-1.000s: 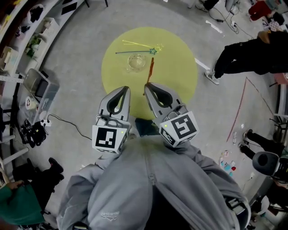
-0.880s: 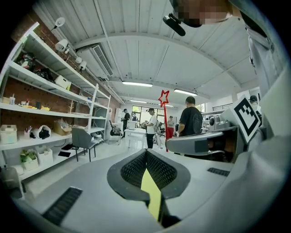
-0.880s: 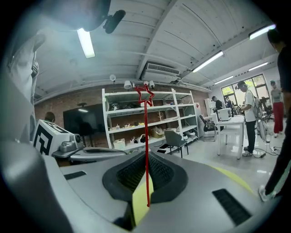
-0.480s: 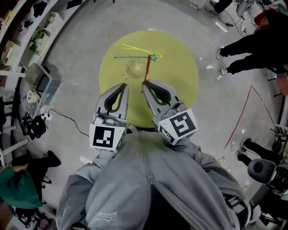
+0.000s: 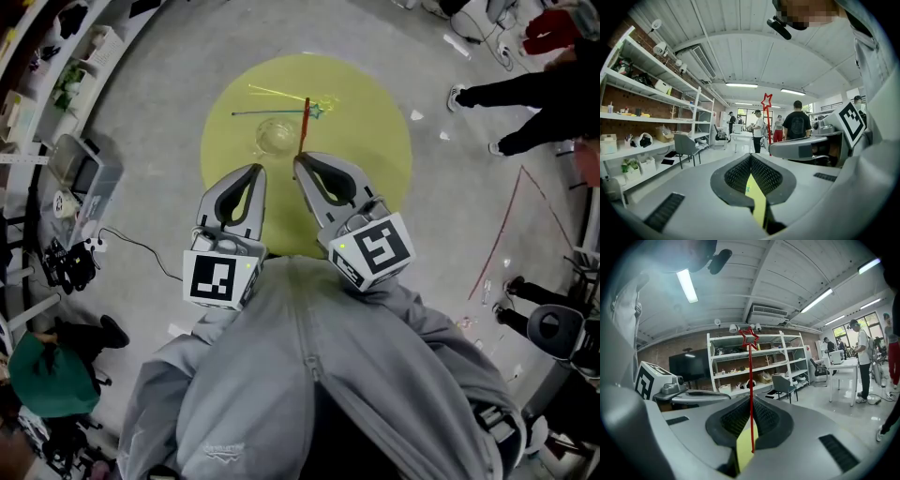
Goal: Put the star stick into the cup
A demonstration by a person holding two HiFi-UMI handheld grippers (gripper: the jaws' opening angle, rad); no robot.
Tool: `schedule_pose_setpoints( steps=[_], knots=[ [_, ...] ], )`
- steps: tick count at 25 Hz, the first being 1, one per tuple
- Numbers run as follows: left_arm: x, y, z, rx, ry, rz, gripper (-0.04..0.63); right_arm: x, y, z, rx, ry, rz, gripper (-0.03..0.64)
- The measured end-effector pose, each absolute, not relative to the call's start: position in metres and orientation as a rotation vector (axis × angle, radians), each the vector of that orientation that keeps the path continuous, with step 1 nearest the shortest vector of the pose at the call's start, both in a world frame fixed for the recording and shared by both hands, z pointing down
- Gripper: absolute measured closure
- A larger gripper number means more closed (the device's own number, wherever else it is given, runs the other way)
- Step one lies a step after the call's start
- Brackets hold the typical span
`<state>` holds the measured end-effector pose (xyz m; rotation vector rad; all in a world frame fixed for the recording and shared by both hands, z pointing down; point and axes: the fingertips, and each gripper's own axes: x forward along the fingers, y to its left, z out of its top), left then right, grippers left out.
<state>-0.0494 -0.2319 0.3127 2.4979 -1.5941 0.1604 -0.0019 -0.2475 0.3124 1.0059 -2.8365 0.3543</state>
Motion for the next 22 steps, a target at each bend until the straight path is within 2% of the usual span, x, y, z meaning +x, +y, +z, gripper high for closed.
schedule_pose_setpoints(
  steps=[11,22],
  knots=[
    [-0.063,-0.249,0.306,2.547,-1.507,0.143,0.578,-0.015,-0.261,0.301,1.101,-2.794,0.347,0.581],
    [-0.080,-0.287,0.346,2.522,-1.430,0.162,0.578,-0.038,-0.301,0.343,1.089,-2.766,0.405,0.581]
  ],
)
